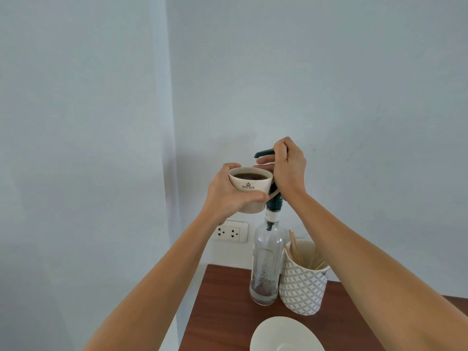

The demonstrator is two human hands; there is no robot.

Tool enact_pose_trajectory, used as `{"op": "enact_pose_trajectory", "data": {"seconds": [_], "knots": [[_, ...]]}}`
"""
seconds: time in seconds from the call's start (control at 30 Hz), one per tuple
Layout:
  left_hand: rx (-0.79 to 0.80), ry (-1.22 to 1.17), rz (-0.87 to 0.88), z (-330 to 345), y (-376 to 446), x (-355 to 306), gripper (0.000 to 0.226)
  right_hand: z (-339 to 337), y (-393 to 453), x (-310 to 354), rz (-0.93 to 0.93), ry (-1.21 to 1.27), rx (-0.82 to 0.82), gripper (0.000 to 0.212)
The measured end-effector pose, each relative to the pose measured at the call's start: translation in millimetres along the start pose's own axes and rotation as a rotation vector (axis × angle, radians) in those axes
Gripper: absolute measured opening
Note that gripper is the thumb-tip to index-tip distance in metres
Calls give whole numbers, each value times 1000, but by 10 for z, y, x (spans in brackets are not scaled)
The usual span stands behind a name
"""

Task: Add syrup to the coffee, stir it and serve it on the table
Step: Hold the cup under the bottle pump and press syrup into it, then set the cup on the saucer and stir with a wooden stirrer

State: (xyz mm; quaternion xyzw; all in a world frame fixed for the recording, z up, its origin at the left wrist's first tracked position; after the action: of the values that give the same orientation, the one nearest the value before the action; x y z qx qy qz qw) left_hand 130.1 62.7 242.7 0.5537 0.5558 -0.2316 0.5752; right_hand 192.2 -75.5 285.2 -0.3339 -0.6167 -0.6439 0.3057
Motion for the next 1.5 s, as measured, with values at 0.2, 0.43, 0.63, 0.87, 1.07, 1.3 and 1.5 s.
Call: {"op": "enact_pose_trajectory", "data": {"seconds": [0.2,0.43,0.63,0.87,1.07,1.3,1.5], "knots": [[-7,-16,-35,37,17,39,90,-35,83,-7,86,21,105,26],[21,-6,-36,124,-254,116,106,-379,-302,18,-9,-221,28,41],[50,-7,-24,142,-370,165,101,-532,-717,-207,11,-284,-44,22],[88,-3,6,234,-564,250,102,-614,-1020,-454,201,-93,118,41],[166,-17,27,506,-981,548,94,-887,-1466,-747,277,-75,196,42],[276,-40,36,805,-1400,1037,90,-1172,-1988,-1144,330,-119,215,37],[340,-42,12,1003,-1694,1390,91,-1336,-2372,-1419,435,-70,212,34]]}}
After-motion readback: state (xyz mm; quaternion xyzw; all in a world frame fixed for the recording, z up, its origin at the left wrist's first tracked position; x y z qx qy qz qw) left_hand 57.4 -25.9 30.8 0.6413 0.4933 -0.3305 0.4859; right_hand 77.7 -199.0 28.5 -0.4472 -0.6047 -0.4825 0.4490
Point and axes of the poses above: each hand's wrist, its own y-axis towards the middle knuckle, its own z-axis out of the palm, x = y × z, the point moved 4 cm from there along y, towards the middle knuckle
